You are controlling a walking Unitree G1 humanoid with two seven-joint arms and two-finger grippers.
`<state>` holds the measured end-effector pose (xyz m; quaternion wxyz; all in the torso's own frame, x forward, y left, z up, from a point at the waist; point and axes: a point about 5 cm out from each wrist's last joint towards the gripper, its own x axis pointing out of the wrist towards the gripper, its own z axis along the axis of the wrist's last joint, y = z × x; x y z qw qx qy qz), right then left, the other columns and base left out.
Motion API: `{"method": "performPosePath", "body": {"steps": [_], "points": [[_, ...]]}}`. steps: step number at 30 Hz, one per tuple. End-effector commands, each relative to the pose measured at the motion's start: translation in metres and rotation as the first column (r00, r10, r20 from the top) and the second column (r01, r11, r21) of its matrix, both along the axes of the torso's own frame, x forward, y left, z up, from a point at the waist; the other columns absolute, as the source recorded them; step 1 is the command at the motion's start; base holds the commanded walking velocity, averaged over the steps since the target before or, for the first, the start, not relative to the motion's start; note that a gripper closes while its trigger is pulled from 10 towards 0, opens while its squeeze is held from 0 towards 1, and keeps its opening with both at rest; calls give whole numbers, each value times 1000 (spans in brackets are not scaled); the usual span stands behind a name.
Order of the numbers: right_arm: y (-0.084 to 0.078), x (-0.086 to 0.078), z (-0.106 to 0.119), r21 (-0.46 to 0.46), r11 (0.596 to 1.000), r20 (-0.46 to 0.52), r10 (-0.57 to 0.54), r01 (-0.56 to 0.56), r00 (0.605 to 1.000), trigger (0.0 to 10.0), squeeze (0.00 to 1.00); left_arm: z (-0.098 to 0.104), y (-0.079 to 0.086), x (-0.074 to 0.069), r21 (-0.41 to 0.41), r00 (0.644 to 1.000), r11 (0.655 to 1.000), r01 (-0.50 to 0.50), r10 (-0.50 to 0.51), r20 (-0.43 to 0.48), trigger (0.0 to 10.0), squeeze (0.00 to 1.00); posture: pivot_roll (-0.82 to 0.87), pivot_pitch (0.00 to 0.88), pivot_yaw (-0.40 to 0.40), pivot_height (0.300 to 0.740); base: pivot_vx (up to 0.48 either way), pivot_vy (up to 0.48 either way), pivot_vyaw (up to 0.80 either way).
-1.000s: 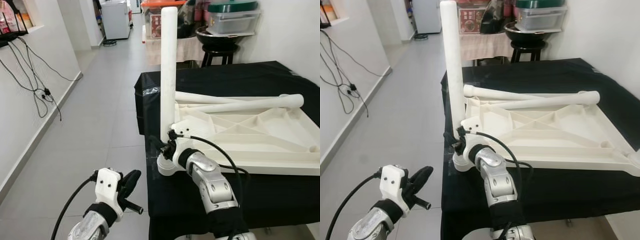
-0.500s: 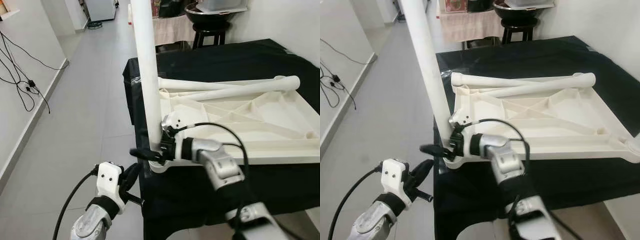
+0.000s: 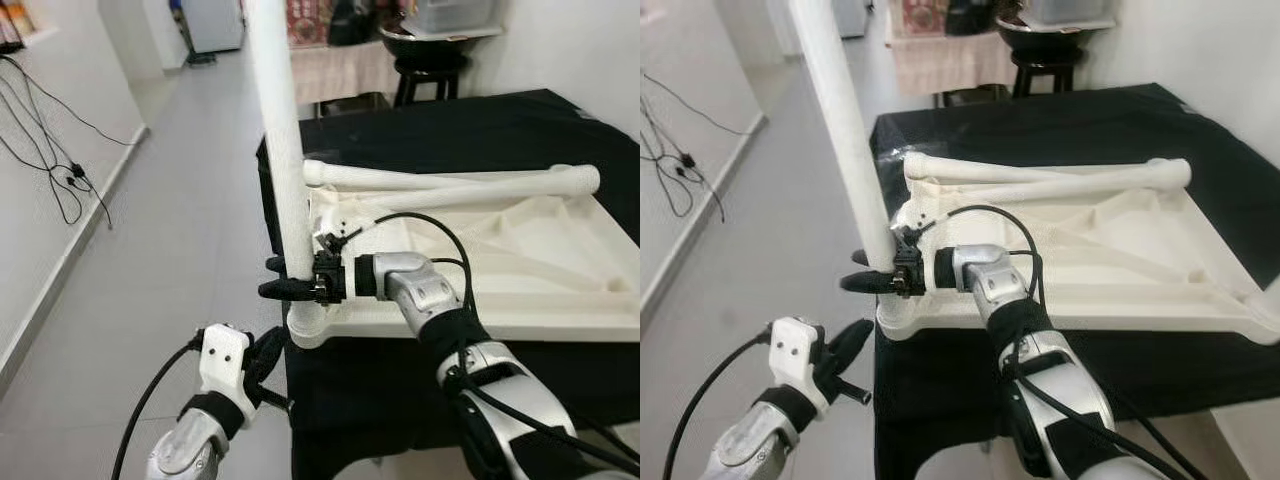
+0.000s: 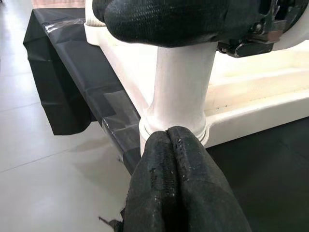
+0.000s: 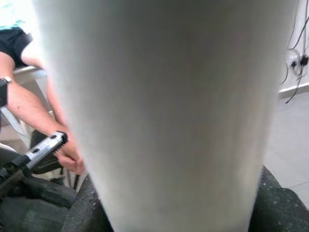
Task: Building children table
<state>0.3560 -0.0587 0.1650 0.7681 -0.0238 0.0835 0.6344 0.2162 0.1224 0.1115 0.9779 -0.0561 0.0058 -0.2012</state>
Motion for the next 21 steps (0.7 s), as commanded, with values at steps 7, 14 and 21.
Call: {"method": "performPosePath", "body": {"steps": [7,14,21], "points": [[-20,-5,-34,-98,946,11,-310,309,951,0,0,-2,2,-3,20,1000,1000,-6,6,-4,10000,0,44,30,27,740,0,0,0],[-18,-49,-51,-92,633,-93,-774,768,627,0,0,-4,7,-4,18,1000,1000,7,-6,-16,10000,0,19,40,46,740,0,0,0],[-29,-15,-40,-90,631,-17,-775,771,632,3098,0,-4,8,-6,21,1000,1000,-4,4,-20,10000,0,46,30,39,740,0,0,0]]}}
